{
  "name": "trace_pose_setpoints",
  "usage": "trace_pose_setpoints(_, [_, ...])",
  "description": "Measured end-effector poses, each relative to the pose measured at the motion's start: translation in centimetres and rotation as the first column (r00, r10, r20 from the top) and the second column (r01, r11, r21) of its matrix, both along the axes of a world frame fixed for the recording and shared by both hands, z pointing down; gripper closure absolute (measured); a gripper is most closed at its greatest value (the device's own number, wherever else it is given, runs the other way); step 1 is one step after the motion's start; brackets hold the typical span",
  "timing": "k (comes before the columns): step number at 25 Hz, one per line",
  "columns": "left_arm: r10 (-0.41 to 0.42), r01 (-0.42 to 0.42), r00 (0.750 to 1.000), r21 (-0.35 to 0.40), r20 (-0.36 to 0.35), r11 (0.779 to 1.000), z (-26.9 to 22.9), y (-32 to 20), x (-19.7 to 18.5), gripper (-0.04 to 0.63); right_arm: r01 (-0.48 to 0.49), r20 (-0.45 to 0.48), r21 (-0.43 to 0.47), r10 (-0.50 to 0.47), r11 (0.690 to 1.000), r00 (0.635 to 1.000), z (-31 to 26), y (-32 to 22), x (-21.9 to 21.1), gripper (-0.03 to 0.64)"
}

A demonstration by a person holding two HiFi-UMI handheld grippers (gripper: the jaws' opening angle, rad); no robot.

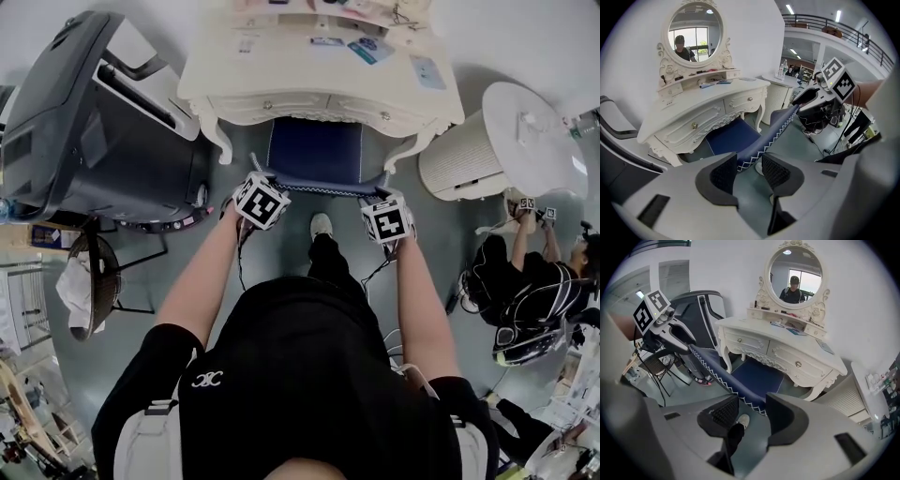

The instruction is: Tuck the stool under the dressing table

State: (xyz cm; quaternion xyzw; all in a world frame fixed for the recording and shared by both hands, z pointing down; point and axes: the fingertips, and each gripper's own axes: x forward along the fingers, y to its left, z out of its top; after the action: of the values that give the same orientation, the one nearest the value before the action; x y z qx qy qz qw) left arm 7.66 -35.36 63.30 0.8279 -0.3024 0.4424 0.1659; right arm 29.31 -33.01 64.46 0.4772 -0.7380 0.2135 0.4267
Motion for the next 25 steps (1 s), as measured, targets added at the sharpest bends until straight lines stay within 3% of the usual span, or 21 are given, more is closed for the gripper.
trace_pose_setpoints(13, [-0.073, 0.073, 0.997, -0.017, 0.015, 0.997, 0.2, -8.0, 3.4, 0.433, 0.064, -0.006, -0.014, -0.064, 0.998, 0.998, 0.1, -8.7, 3.1, 0.434])
trace_pose_setpoints(25, [-0.129, 0.13, 0.991, -0.019, 0.034, 0.991, 0.1, -14.3, 4.3, 0.43, 0.078, -0.003, 0.013, -0.078, 0.997, 0.997, -0.3, -15.5, 4.3, 0.434])
